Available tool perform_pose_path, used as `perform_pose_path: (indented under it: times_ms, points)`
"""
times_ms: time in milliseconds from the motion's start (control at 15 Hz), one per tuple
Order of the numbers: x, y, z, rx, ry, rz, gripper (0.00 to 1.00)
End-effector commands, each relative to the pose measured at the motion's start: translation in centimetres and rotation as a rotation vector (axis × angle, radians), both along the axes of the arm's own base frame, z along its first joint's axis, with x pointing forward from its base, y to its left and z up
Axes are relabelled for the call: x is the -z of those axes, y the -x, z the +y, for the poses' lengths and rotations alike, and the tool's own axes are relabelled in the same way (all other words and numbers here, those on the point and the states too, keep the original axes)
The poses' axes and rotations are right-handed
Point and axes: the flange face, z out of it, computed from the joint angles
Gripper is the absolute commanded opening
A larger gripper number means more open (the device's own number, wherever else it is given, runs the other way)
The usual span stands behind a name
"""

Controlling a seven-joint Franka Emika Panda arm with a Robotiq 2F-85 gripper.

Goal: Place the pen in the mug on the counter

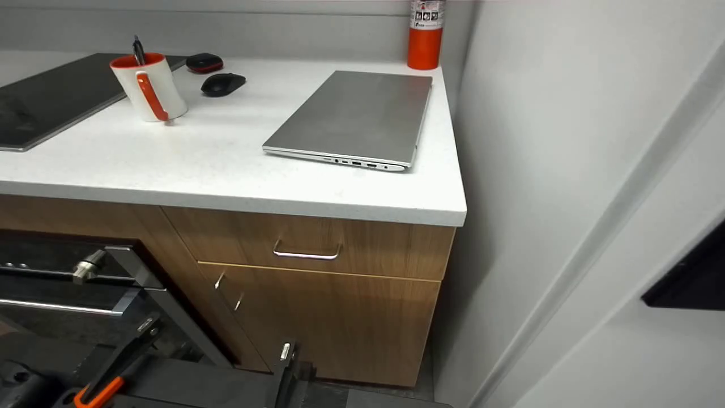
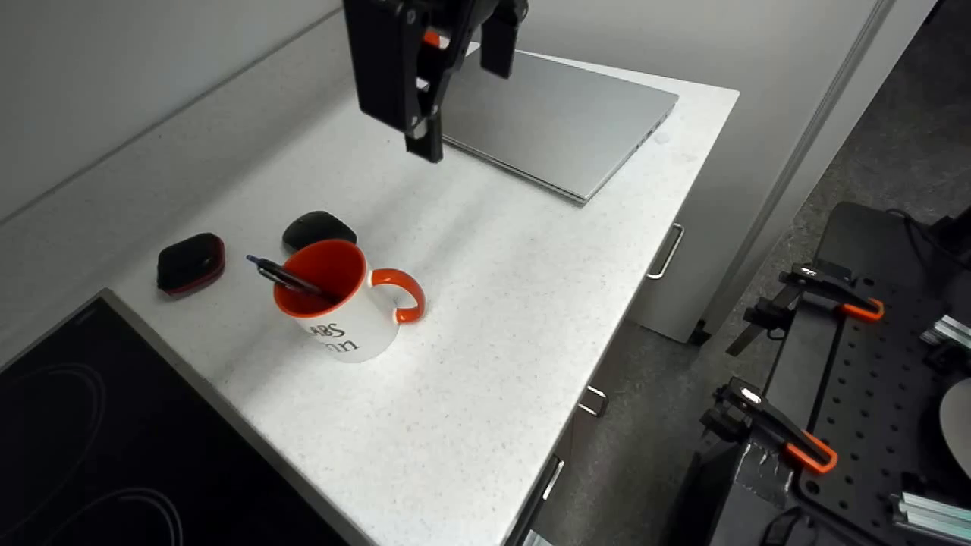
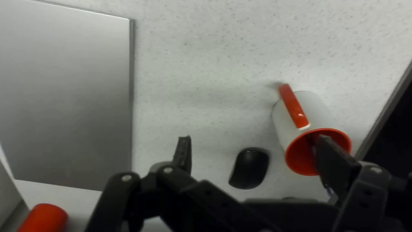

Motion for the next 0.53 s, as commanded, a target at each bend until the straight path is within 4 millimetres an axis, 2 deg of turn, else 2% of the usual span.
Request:
perform_pose_path:
  times_ms: [0, 333, 467]
  points:
    - [0.2, -0.1, 0.2, -0.011, -0.003, 0.008, 1.00]
    - [0.3, -0.1, 0.2, -0.010, -0.001, 0.010, 1.00]
    - [0.6, -1.0, 1.3, -0.077, -0.045, -0.028, 1.00]
